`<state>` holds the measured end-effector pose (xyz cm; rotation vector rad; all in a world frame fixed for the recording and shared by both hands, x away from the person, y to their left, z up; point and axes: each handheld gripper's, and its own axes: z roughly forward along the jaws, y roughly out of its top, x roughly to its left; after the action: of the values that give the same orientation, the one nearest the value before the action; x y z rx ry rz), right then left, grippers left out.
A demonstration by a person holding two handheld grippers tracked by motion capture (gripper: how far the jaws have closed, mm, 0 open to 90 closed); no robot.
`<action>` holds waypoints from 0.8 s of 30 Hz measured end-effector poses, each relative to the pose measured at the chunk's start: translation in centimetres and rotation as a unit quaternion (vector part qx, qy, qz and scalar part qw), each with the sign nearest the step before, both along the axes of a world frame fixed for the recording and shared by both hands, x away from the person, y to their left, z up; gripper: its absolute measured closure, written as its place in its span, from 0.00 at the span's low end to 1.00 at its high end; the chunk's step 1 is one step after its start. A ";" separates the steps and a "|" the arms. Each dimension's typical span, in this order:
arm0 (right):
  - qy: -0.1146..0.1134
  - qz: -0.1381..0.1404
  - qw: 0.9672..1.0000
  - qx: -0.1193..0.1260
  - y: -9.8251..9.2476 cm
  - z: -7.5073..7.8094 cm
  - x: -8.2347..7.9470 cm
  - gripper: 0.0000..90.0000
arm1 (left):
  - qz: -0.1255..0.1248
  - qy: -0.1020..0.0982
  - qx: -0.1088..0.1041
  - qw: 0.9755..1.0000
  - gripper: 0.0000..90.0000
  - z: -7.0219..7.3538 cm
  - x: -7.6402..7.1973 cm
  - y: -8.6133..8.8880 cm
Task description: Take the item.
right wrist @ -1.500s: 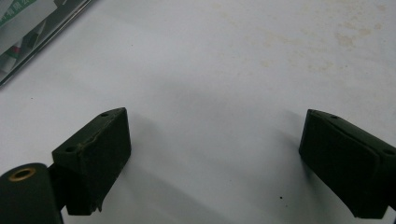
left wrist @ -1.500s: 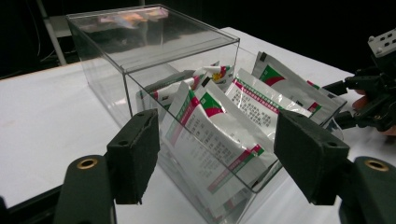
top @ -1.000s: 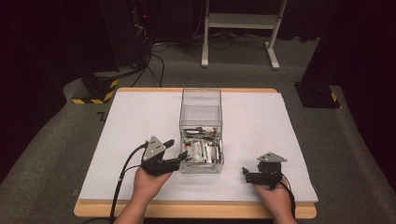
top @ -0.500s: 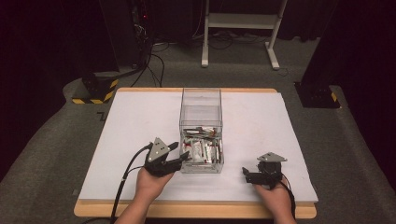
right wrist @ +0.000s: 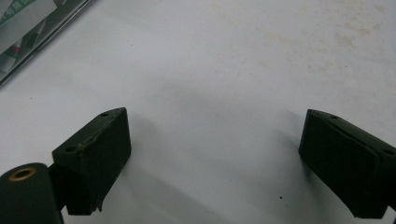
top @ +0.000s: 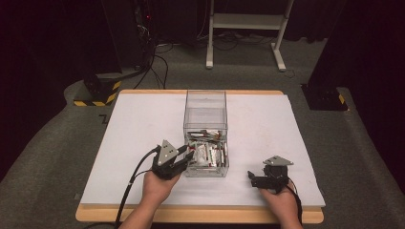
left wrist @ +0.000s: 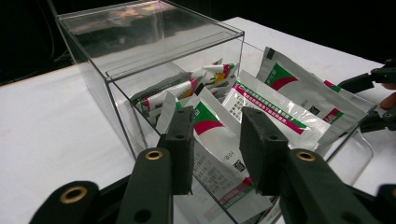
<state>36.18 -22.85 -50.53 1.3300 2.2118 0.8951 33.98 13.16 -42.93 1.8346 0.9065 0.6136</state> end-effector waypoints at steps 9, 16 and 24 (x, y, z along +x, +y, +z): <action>0.000 0.000 1.000 0.000 0.0 0.0 0.0 0.10 | 0.019 -0.002 0.011 1.000 0.80 -0.3 0.2 -0.1; -0.001 0.000 1.000 0.000 0.0 0.0 0.0 0.10 | 0.021 0.000 0.011 1.000 0.82 -0.5 0.2 -0.2; -0.001 0.001 1.000 -0.001 0.0 0.0 0.0 0.10 | 0.027 -0.002 0.012 1.000 0.88 -0.8 0.1 -0.2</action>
<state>36.17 -22.86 -50.53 1.3267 2.2114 0.8948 34.04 12.94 -43.72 1.8355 0.9517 0.6640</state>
